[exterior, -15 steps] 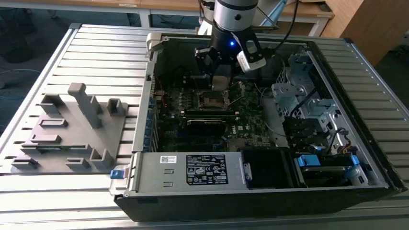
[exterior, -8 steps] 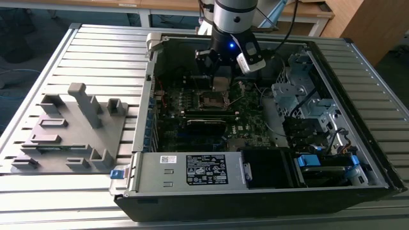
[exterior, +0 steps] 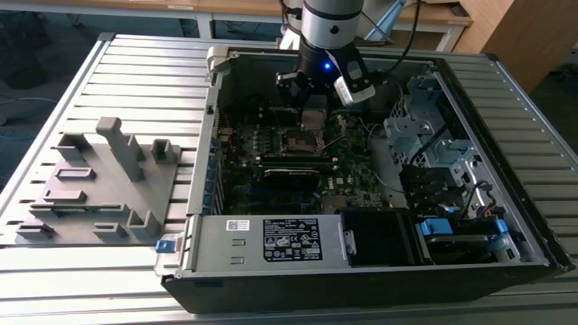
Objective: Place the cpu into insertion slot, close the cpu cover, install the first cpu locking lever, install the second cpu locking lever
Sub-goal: 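Place the cpu into insertion slot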
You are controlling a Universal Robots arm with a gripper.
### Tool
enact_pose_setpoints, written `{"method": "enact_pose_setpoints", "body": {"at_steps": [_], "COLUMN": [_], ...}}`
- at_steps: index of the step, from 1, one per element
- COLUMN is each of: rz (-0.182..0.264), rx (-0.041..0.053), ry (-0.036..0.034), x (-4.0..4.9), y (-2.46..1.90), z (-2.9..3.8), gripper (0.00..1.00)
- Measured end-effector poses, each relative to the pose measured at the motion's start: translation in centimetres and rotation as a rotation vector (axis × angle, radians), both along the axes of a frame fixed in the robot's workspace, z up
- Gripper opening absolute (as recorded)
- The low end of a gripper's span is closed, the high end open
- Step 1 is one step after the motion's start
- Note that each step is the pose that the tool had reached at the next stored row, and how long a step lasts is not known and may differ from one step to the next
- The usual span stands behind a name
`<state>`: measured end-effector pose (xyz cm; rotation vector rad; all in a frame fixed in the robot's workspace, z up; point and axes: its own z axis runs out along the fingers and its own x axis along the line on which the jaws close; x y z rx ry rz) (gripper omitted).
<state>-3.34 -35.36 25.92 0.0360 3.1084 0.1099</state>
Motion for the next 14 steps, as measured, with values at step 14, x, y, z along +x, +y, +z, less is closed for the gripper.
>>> {"method": "enact_pose_setpoints", "body": {"at_steps": [14], "rz": [-0.006], "rx": [-0.0257], "ry": [0.0002], "x": [0.0], "y": [0.01], "z": [-0.1], "gripper": [0.54]}}
